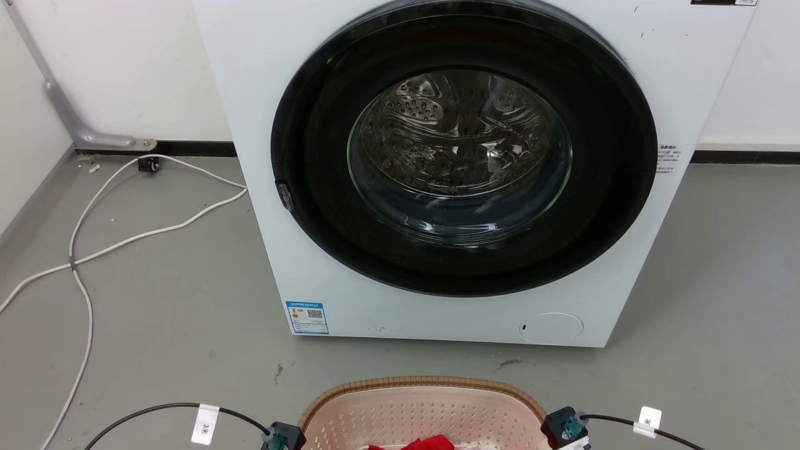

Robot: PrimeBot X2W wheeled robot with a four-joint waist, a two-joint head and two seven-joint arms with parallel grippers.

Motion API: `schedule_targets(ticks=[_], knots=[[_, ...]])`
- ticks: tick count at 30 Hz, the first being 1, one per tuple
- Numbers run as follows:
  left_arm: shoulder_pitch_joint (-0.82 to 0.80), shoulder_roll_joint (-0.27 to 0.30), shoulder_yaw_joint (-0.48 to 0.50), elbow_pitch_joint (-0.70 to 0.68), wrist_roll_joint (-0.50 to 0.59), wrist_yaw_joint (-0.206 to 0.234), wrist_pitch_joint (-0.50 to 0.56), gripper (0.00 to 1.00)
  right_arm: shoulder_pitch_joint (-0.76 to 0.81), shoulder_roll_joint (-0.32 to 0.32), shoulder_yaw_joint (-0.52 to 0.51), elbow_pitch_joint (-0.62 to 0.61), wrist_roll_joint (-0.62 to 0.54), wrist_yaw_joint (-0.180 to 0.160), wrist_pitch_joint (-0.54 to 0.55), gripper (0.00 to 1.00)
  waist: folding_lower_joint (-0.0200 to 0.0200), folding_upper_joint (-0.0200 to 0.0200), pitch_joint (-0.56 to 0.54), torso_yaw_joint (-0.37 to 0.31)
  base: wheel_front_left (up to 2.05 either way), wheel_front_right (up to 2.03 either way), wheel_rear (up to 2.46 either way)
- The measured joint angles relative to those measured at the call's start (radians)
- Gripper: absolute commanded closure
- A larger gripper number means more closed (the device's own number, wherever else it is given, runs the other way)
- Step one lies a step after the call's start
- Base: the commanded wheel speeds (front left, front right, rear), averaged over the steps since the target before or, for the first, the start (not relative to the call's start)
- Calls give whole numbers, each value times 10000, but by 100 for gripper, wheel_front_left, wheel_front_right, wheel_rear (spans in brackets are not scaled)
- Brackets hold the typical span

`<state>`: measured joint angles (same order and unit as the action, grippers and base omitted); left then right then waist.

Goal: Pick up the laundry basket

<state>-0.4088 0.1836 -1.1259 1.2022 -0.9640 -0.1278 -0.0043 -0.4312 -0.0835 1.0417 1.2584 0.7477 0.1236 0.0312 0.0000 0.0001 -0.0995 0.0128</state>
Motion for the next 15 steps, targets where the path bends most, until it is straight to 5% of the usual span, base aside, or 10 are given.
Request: schedule_targets(ticks=[15], knots=[[-71, -4, -311, 67, -278, 0, -136, 100, -97, -2, 349, 58, 257, -2, -59, 100, 0, 0, 15, -39, 0, 0, 0]])
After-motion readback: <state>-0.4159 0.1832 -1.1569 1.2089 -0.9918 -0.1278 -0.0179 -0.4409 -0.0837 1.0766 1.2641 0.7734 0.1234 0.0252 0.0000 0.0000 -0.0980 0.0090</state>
